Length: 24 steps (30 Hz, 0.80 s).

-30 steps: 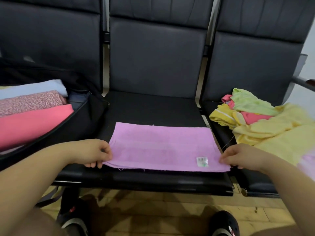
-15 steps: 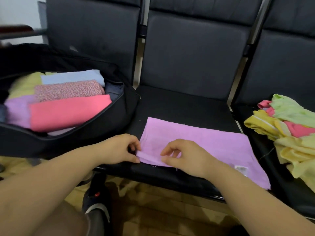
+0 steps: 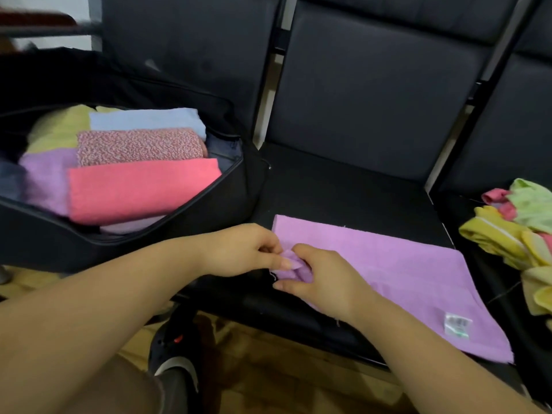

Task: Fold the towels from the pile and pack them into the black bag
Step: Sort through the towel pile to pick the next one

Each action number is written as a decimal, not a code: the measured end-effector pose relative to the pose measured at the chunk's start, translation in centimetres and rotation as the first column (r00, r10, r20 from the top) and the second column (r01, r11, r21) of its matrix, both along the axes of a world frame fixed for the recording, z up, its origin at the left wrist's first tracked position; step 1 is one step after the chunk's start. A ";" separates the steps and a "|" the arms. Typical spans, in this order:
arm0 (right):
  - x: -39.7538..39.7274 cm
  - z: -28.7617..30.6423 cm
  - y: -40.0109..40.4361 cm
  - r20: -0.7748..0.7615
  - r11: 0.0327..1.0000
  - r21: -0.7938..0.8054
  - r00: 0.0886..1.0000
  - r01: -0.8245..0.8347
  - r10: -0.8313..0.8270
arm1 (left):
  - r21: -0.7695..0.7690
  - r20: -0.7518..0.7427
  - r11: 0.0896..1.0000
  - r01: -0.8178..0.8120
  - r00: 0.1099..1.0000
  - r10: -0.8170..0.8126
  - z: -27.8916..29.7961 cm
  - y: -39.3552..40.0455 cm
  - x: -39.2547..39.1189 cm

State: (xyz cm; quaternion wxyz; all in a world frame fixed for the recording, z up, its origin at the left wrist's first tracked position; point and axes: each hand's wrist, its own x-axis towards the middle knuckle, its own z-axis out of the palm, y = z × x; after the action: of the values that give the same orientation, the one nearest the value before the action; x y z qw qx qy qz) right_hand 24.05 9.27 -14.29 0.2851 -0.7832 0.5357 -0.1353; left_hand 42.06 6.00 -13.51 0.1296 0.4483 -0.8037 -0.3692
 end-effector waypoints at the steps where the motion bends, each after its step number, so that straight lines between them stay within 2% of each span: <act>1: -0.1 0.4 0.0 0.072 1.000 0.015 0.997 0.013 -0.014 | 0.029 -0.085 0.999 -0.018 0.996 0.020 0.6 0.1 0.0; 3: -0.7 1.3 -0.1 0.177 0.999 0.025 0.984 0.027 -0.031 | 0.049 -0.251 0.998 -0.048 0.966 0.059 1.5 0.3 0.1; 5: -1.4 2.7 0.1 0.216 0.999 0.028 0.976 0.032 -0.038 | -0.009 -0.299 0.998 -0.069 0.952 0.063 2.0 0.1 0.5; 7: -2.7 4.1 0.4 0.244 0.998 0.041 0.969 0.038 -0.047 | -0.105 -0.191 0.993 -0.056 0.981 0.035 1.9 -0.3 0.8; 9: -4.4 5.4 0.8 0.259 0.997 0.053 0.964 0.057 -0.069 | -0.238 0.051 0.971 0.030 0.999 -0.019 1.5 -1.1 0.8; 11: -6.2 6.7 1.4 0.258 0.994 0.072 0.961 0.084 -0.100 | -0.248 0.196 0.968 0.039 0.981 0.011 1.5 -1.9 0.6; 13: -8.2 7.8 2.1 0.253 0.992 0.079 0.960 0.102 -0.119 | -0.201 0.209 0.980 -0.003 0.977 0.046 2.1 -2.6 0.2; 17: -12.1 9.3 3.8 0.281 0.982 0.072 0.941 0.172 -0.186 | -0.073 -0.084 0.994 -0.077 0.994 0.071 4.1 -3.6 -1.4; 20: -14.9 9.8 4.9 0.283 0.970 0.072 0.928 0.231 -0.242 | -0.024 -0.281 0.992 -0.122 0.954 0.110 4.7 -4.0 -4.2; 24: -18.3 10.1 6.0 0.258 0.943 0.133 0.908 0.305 -0.330 | 0.064 -0.440 0.982 -0.176 0.878 0.186 5.6 -3.8 -10.1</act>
State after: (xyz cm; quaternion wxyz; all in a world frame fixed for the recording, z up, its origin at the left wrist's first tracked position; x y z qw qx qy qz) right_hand 5.77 15.22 -4.17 0.3660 -0.6454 0.6163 -0.2638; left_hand 32.00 2.22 -7.93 0.3385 0.4268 -0.7032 -0.4569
